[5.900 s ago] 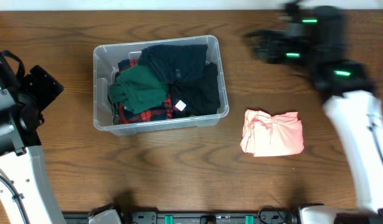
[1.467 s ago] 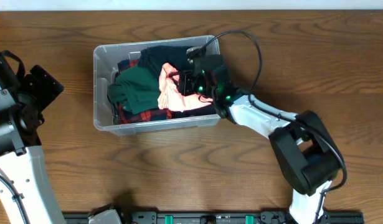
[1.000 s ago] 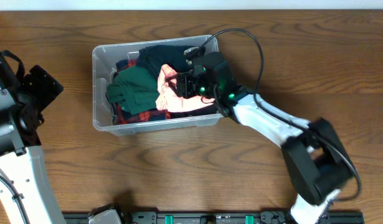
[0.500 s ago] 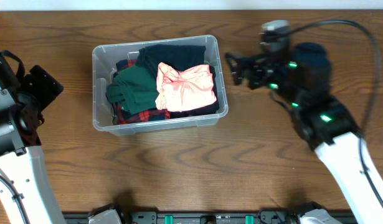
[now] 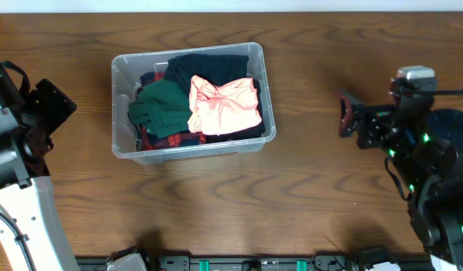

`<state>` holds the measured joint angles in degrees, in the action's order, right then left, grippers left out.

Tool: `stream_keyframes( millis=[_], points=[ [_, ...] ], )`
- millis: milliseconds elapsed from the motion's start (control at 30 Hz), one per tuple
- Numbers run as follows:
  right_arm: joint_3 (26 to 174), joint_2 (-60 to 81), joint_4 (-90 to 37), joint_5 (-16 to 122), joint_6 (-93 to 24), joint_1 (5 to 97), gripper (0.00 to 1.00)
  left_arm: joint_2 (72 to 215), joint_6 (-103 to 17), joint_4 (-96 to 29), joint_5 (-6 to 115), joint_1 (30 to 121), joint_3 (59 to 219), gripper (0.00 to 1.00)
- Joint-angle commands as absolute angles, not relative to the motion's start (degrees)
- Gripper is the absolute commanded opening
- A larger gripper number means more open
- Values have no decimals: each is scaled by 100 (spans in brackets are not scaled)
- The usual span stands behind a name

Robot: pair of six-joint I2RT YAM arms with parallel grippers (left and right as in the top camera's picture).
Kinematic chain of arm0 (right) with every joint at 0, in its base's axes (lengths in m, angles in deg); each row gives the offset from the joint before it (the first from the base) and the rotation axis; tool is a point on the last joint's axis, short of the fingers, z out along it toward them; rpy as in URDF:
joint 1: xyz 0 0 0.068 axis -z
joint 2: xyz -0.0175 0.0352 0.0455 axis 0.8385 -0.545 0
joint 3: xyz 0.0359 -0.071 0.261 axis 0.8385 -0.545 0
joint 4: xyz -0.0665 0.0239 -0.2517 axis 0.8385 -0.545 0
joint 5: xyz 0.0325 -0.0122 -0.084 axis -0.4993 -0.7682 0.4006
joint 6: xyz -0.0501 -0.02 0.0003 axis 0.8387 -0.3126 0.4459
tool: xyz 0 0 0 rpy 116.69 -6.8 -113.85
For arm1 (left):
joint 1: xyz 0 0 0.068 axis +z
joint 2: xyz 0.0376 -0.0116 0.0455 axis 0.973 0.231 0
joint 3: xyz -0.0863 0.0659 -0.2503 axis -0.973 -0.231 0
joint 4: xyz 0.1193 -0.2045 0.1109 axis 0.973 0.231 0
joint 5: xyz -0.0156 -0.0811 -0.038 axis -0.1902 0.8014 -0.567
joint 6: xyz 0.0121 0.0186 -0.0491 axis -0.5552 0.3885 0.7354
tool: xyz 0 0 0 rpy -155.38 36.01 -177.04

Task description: Pack container

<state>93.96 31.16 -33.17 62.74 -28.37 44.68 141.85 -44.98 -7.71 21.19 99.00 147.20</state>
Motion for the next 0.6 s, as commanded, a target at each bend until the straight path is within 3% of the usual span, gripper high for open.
stream_keyframes(
  millis=[0,300,567],
  points=[
    [9398,3256,-3470,7101,-2555,4514,99,14196,-4474,-758,2049,9924,14795,98],
    [9385,3361,-3610,7715,-2555,4571,99,14196,-4474,-758,2047,9924,14795,98],
    [8648,4069,-3326,6974,-2560,5382,99,14196,-4474,-758,2047,9924,14795,98]
  ],
)
